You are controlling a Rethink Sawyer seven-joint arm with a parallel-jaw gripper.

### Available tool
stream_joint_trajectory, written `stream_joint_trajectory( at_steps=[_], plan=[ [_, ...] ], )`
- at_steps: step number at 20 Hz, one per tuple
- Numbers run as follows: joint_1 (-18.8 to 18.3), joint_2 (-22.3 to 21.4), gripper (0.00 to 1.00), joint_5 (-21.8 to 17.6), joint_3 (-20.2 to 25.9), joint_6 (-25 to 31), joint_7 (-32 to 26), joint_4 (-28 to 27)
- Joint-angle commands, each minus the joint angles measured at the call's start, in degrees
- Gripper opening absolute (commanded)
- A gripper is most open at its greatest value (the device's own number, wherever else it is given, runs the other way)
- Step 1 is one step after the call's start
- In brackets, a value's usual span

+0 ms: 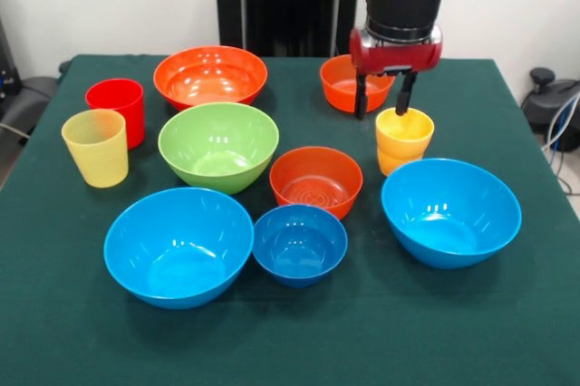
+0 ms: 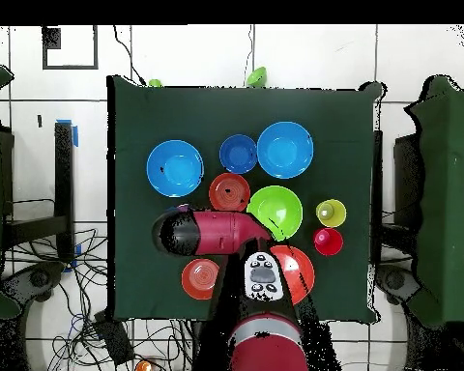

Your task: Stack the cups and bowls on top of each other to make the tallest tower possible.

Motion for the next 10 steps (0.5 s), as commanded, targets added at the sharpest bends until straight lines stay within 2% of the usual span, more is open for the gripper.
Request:
stream_joint_trajectory(
  at_steps=[1,10],
  plan=[
    [0.3,4.8,1.00,-3.6,3.1,-3.9,4.6,-2.7],
    [0.3,7.5,1.00,-3.0,3.4,-4.5,5.3,-2.7]
  ],
)
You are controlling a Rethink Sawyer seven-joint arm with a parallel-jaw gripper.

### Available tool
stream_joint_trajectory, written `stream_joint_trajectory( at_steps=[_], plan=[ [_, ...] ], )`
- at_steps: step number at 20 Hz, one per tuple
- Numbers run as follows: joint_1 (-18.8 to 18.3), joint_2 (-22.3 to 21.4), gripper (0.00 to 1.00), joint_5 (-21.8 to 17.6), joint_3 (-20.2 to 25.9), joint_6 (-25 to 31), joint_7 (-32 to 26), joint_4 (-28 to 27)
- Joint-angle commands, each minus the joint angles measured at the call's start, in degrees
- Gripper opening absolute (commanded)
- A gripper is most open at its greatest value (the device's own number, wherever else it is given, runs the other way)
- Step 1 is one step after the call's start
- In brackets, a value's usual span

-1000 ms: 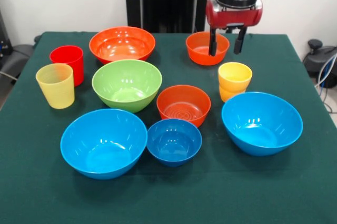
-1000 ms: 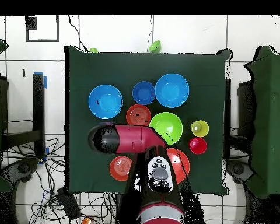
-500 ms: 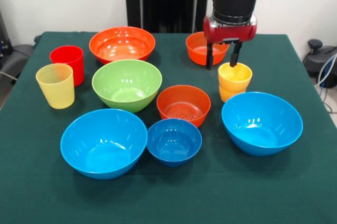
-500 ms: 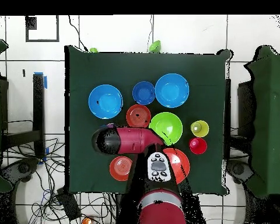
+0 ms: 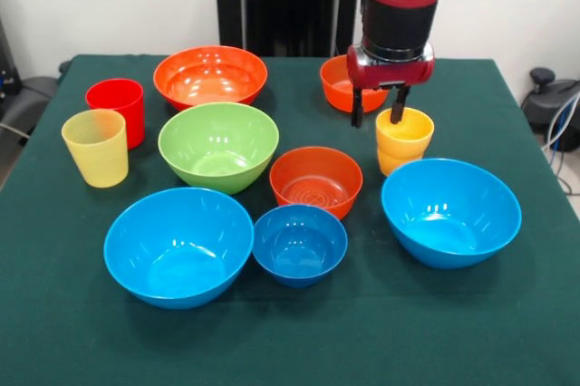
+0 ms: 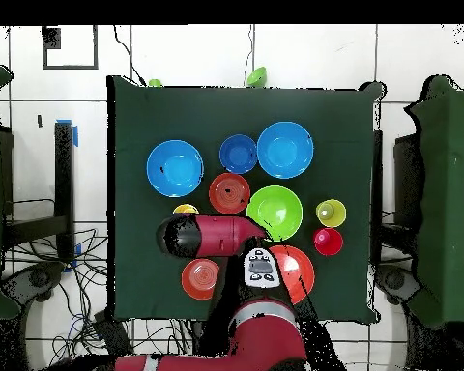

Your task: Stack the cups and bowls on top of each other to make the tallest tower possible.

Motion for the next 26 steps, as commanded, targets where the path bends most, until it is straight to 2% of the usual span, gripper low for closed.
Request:
stream_joint_trajectory(
  at_steps=[1,18,19,26],
  plan=[
    [0.0,3.9,1.00,-2.6,3.9,-4.1,5.3,-2.6],
    [0.1,4.6,1.00,-4.7,4.0,-9.2,5.1,-1.3],
    [0.3,4.5,0.00,-5.0,3.8,-9.7,5.1,-1.5],
    [0.6,4.3,0.00,-4.9,3.4,-9.8,5.2,-1.9]
  ],
)
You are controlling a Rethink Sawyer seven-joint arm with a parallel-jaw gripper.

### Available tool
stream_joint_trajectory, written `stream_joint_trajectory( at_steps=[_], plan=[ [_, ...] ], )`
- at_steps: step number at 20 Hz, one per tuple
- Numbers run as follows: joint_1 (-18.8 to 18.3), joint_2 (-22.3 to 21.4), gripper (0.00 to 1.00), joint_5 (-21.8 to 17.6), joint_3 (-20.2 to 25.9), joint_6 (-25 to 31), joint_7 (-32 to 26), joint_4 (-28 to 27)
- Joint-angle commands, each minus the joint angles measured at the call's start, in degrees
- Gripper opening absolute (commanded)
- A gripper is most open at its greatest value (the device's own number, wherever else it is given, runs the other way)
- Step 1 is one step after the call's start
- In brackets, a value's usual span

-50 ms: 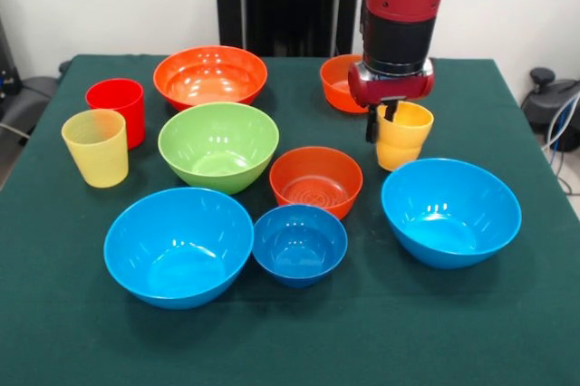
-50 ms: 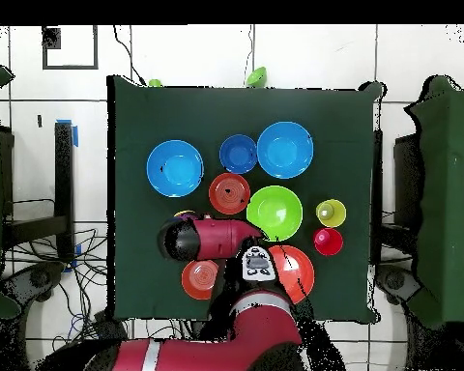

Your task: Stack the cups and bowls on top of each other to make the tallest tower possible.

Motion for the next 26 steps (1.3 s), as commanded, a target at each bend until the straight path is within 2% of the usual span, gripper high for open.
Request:
stream_joint_trajectory(
  at_steps=[1,8,12,19,26],
  plan=[
    [0.3,2.1,0.00,-3.2,3.2,-2.1,5.0,-2.0],
    [-0.2,1.1,0.00,-3.1,3.1,0.8,3.9,-2.2],
    [-0.2,-1.4,0.00,-3.0,2.9,4.7,2.8,-0.9],
    [-2.4,-12.8,0.00,-2.2,5.0,15.1,-0.6,5.7],
    [-1.9,-16.2,0.00,-1.8,5.2,22.1,-0.9,6.0]
  ],
)
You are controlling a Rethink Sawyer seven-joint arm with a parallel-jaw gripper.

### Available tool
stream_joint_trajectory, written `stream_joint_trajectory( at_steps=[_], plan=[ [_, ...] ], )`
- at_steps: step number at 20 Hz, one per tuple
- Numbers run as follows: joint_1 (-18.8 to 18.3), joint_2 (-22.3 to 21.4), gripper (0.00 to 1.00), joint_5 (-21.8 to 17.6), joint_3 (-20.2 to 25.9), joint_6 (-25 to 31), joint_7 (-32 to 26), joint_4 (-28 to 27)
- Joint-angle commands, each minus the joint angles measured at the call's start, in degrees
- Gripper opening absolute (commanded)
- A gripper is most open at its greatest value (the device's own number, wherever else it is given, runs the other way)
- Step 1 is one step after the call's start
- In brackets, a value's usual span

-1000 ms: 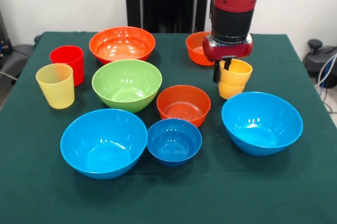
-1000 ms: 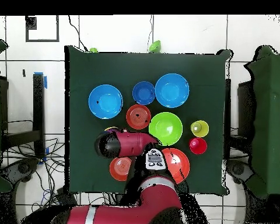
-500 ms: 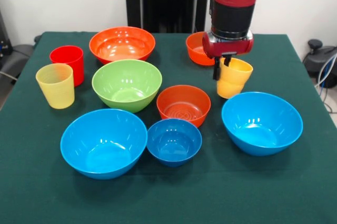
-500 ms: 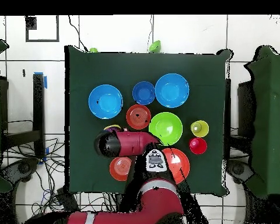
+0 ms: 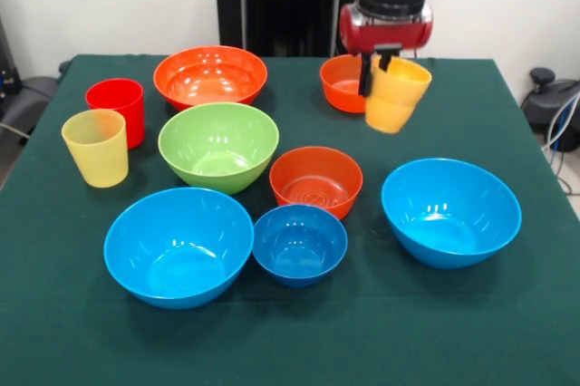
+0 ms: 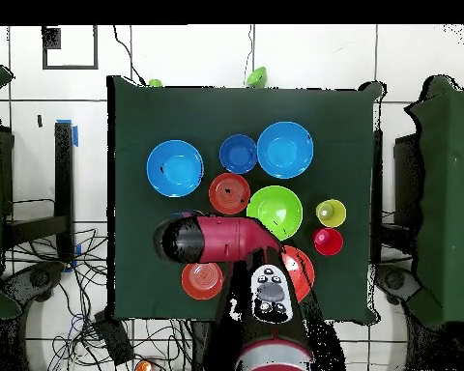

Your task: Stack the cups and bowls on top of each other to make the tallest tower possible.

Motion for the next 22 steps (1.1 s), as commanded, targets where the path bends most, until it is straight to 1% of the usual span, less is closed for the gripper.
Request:
stream_joint_trajectory(
  at_steps=[1,3,6,7,9,12,13,17,19,22],
  plan=[
    [-0.9,-4.9,0.00,-1.7,5.6,11.4,-1.4,3.5],
    [-1.4,-5.3,0.00,-1.6,6.1,13.6,-2.1,3.2],
    [-2.7,-5.6,0.00,-0.5,8.1,15.1,-2.8,2.7],
    [-4.1,-5.4,0.00,1.0,10.1,14.2,-3.0,2.8],
    [-5.2,-4.8,0.00,2.1,12.2,14.2,-3.2,2.0],
    [-6.7,-5.0,0.00,3.1,14.8,14.3,-3.1,1.3],
    [-7.3,-5.4,0.00,3.4,15.6,13.5,-3.0,1.7],
    [-8.1,-5.5,0.00,3.5,16.8,11.3,-1.0,0.5],
    [-8.8,-5.4,0.00,3.9,18.2,10.9,-0.7,0.5],
    [-9.1,-5.6,0.00,4.5,19.0,10.2,0.6,0.2]
  ],
)
